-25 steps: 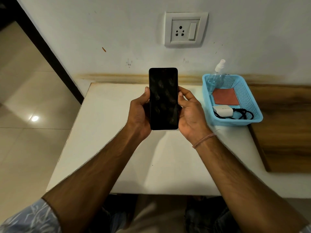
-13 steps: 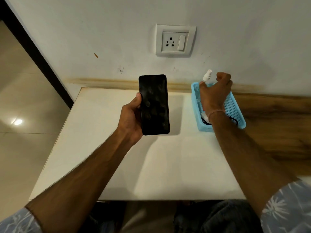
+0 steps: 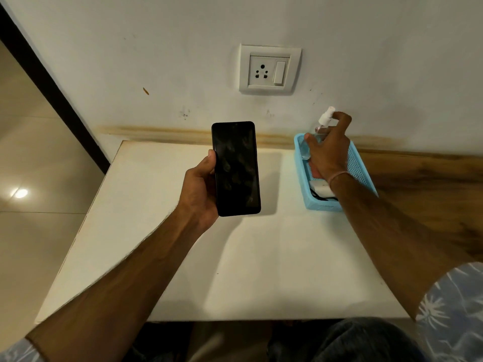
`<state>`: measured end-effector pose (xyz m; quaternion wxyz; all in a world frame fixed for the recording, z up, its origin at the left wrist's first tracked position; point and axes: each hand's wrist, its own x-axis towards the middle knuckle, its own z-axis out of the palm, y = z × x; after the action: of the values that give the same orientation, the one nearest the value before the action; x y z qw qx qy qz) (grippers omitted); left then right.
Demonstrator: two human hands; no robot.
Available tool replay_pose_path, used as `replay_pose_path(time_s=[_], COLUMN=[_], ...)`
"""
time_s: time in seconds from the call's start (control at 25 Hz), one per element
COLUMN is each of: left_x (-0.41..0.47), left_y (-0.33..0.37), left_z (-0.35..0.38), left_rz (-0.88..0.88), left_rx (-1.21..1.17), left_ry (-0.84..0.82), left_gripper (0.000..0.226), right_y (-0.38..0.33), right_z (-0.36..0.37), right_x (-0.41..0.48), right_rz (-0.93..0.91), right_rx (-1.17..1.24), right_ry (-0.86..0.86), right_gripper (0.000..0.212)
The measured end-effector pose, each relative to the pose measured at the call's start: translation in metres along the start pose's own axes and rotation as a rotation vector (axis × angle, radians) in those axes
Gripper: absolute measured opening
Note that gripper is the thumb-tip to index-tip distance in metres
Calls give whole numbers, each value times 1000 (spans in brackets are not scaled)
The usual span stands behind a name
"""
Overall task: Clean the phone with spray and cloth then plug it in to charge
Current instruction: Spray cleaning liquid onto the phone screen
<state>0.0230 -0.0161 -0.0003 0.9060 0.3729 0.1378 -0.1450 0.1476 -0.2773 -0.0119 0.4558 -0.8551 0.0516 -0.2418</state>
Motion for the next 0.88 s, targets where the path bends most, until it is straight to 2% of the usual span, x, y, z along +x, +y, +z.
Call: replay_pose_path(time_s=[0.16,0.28,0.44,0.6,0.72,0.8,0.88], left_x=[0,2,3,0,1,-2,0], left_y=[1,0,1,0,1,3,3], left_z=[0,-1,-5,-1,-5,-5,-5], left_rz=[3,1,-7,-2,-24,-64,-63], left_rx=[-10,-18,-22,-61,-156,-185,-99], left_ry=[3,8,-1,-61,-175,-286,-274], left_gripper=[50,51,52,52,46,57,57], right_y=[-45,-84,-135,-159,-162,-158,-151], right_z=[-20,-31,-27,-25,-27,-29,-30], right_x=[-10,-35,-83,-127,-148,-156,-161], right_rz=[-87,-91,68,248,243,224,201], right_rx=[154,336,802,1089,1180,1187,1180], right_ry=[12,-131,-333,-480,-609,-680,-745], right_gripper=[71,69,52,39,46,48,46])
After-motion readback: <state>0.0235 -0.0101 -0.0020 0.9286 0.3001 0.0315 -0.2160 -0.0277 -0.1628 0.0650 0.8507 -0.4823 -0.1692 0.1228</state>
